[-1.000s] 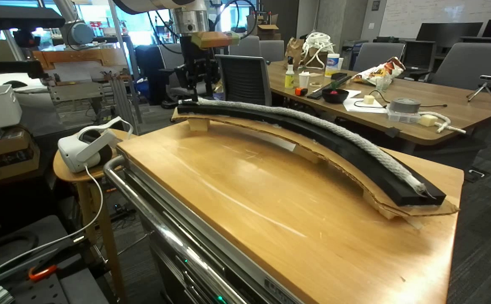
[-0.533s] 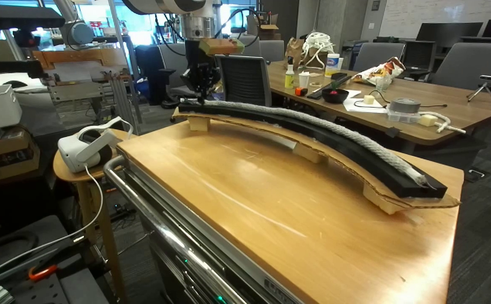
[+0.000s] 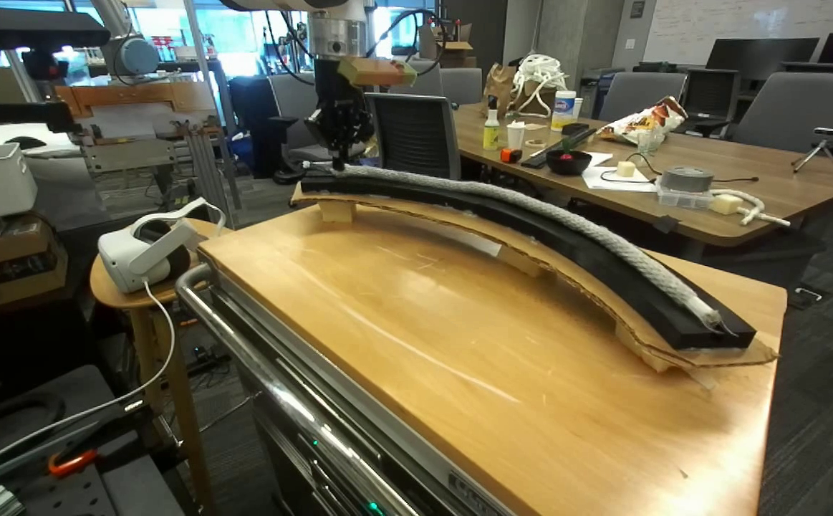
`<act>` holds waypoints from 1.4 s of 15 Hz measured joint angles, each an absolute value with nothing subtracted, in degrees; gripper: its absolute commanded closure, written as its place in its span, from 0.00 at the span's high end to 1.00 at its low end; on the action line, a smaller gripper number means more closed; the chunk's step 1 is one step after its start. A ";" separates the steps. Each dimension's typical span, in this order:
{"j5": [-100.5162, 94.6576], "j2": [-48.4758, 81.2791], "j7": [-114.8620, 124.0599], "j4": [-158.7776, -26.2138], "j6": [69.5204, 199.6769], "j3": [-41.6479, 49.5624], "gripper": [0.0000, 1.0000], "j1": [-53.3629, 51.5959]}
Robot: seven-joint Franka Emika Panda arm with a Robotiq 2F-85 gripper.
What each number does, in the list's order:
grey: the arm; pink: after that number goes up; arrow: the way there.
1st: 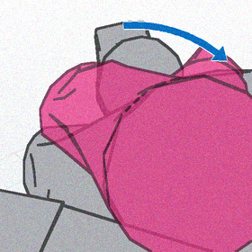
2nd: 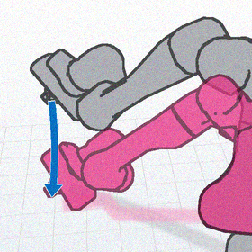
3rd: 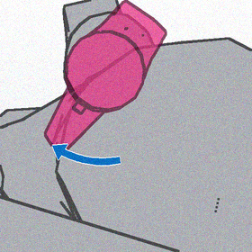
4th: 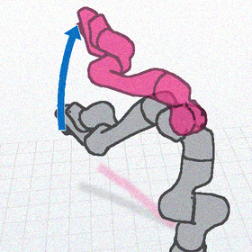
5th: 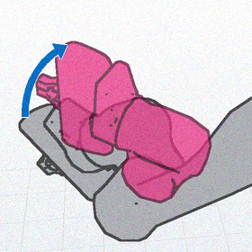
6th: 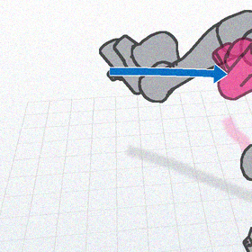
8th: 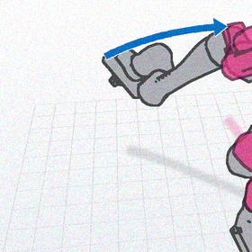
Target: Put the rope on the table
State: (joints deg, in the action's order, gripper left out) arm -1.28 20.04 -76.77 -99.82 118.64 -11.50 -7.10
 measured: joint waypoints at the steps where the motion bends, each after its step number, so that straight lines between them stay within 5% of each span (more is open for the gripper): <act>1: -1.30 18.62 -75.13 -100.55 118.67 -11.50 0.06 -7.24; 8: -5.54 6.78 -59.72 -108.36 111.90 -11.51 0.06 -9.89; 16: -0.26 14.82 -52.21 -109.00 104.22 -10.87 0.06 -8.63; 17: 0.42 15.81 -51.82 -108.80 104.22 -10.87 0.32 -8.32; 18: 1.05 16.60 -51.77 -108.60 104.22 -10.87 0.32 -8.06; 21: 1.07 16.93 -51.77 -108.66 105.20 -10.97 0.54 -7.82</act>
